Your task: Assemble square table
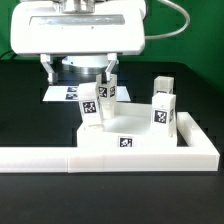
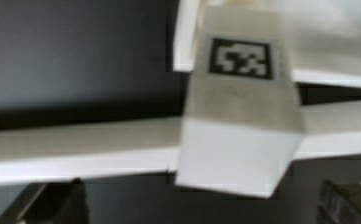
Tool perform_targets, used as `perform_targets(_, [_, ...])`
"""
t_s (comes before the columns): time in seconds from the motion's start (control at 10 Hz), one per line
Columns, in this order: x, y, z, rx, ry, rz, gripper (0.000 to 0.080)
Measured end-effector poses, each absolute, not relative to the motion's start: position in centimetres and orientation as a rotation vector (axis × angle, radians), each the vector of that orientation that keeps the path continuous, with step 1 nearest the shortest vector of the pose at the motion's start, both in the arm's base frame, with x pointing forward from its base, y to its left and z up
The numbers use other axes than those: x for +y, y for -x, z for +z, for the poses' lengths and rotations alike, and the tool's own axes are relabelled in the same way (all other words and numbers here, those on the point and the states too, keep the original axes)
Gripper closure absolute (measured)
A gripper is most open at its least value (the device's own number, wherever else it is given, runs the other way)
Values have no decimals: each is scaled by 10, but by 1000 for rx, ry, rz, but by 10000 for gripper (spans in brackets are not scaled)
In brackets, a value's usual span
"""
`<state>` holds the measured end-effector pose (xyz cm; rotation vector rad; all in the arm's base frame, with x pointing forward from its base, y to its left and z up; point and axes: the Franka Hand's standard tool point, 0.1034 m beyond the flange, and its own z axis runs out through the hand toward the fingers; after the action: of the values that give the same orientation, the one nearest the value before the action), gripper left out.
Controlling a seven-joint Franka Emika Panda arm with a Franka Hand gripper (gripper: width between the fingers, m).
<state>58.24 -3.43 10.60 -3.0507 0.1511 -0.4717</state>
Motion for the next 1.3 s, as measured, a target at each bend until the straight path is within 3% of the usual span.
perform_targets(0.4, [-23,-575,99,135,2997,-53,150])
perform_targets(1.0, [-26,-573,86,141,3007,-58,150])
perform_targets(1.2, [-25,-572,85,140,3007,-56,410])
perform_targets(1.3, [-25,-572,85,140,3007,-56,410])
